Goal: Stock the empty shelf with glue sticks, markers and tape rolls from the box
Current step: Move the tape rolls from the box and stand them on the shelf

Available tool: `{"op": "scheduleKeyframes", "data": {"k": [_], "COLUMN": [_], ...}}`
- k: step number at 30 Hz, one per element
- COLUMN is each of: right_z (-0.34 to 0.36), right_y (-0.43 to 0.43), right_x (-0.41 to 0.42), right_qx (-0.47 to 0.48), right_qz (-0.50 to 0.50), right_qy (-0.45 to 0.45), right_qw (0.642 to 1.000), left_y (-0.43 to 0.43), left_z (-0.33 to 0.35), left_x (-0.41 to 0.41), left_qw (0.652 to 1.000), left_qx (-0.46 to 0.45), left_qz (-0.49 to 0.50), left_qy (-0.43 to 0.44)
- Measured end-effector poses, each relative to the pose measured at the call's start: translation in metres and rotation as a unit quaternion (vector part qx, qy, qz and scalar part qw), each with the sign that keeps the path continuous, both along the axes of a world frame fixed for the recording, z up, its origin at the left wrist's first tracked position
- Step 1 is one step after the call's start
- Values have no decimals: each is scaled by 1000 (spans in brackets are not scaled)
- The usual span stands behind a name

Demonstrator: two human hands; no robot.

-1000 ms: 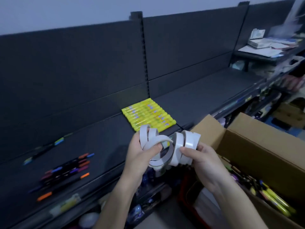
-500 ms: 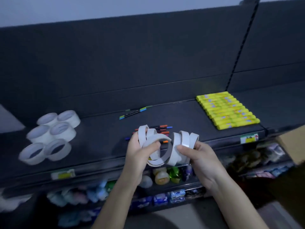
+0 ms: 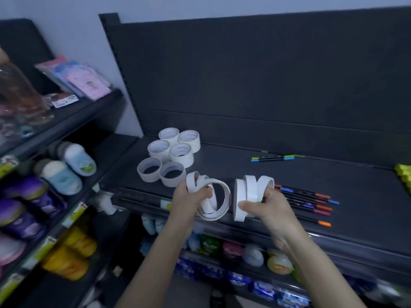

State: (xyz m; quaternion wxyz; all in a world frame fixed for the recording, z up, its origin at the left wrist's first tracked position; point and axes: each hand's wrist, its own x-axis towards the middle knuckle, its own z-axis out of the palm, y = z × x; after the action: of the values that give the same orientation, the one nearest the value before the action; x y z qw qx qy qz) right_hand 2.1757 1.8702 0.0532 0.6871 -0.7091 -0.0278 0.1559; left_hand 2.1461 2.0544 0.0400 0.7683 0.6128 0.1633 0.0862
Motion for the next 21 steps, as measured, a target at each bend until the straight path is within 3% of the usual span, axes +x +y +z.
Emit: {"op": "scheduleKeyframes", "data": {"k": [6,12,16,18,21], "right_z": [-8,-24,-37,-42,-47], "right_y": [39,51,56,58,61], "right_x": [71,143,168,171,175], "right_qx": [-168,-335,-409,-437,-457], "right_qz": [106,131,164,182,203], "right_qy": [-64,-135,-177,-190,-214], "right_qw": [978,923,880,860,839], "left_y": [42,63,61,63,70], "left_z": [-14,-39,-60,-65,-62], "left_x": [58,122,146,152,163], "left_qw": [999,978,958,955,964], "left_qx": [-15,-168,-238,-242,-160], "left_qz": [3,-66,-52,-57,-108], "left_qy": [39,101,150,161,182]}}
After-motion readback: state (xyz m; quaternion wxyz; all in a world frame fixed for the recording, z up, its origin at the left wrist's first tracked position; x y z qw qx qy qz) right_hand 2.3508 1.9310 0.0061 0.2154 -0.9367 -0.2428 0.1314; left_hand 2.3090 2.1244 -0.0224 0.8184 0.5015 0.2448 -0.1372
